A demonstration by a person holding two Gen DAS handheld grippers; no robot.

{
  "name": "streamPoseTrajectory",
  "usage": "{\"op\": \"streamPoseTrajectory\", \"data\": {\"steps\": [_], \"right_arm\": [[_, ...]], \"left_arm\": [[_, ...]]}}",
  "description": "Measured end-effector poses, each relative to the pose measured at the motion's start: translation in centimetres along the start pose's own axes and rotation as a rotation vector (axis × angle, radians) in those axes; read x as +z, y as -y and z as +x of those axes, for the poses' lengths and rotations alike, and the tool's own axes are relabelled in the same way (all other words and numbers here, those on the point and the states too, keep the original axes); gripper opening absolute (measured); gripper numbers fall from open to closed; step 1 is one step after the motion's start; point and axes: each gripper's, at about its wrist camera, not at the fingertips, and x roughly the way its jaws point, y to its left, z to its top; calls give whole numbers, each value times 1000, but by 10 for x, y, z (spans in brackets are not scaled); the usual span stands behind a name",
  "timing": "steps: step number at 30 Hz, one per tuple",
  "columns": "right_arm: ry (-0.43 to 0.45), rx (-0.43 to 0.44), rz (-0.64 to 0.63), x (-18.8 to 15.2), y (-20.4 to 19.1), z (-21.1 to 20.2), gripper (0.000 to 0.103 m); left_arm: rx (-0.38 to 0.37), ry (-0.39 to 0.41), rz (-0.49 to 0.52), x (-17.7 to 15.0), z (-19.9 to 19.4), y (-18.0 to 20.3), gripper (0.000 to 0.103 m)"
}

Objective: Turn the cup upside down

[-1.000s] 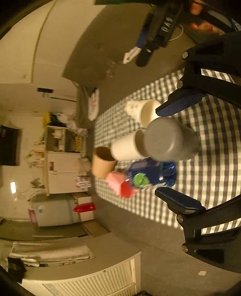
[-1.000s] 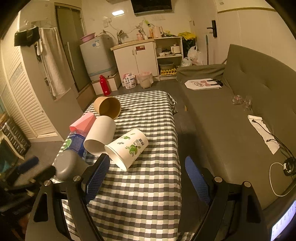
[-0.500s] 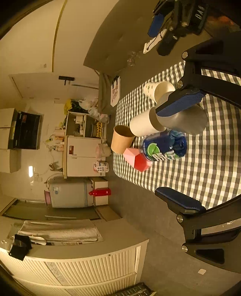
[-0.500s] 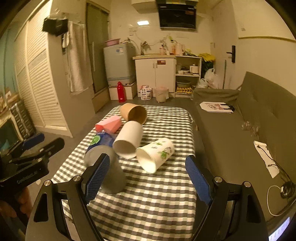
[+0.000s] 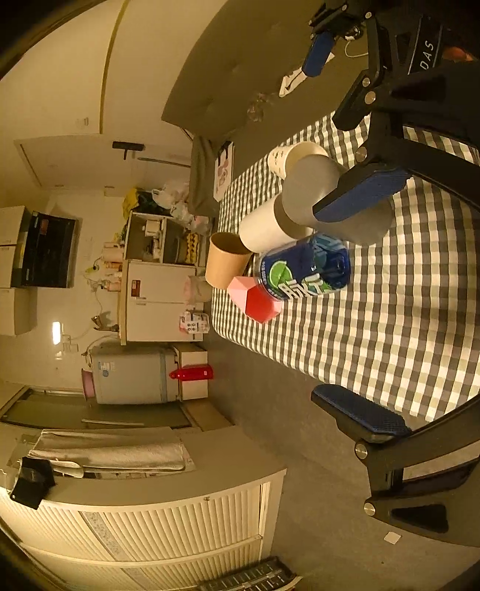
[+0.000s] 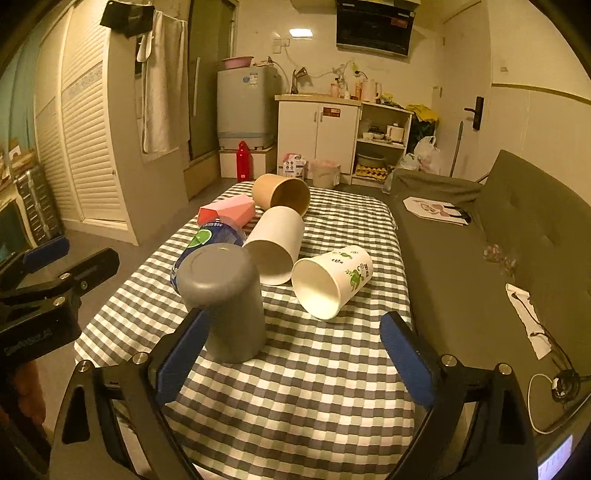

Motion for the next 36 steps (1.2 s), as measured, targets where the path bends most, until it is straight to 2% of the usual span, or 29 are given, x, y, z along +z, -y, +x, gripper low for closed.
{"op": "streamPoseTrajectory", "data": {"steps": [6, 13, 33, 35, 36], "right_arm": [[-2, -28, 23, -1, 3, 6, 103], [-11, -35, 50, 0, 8, 11, 103], [-26, -36, 48, -2, 7, 12, 103], [-26, -37, 47, -2, 7, 12, 103], [-27, -36, 47, -2, 7, 12, 103]], "left_arm": [[32, -15, -18, -2, 6, -5, 92], [51, -37, -45, -4, 13, -10, 93], [64, -44, -38, -5, 17, -6, 93], [70, -45, -35, -5, 18, -5, 95], [69, -44, -35, -5, 17, -5, 100]]}}
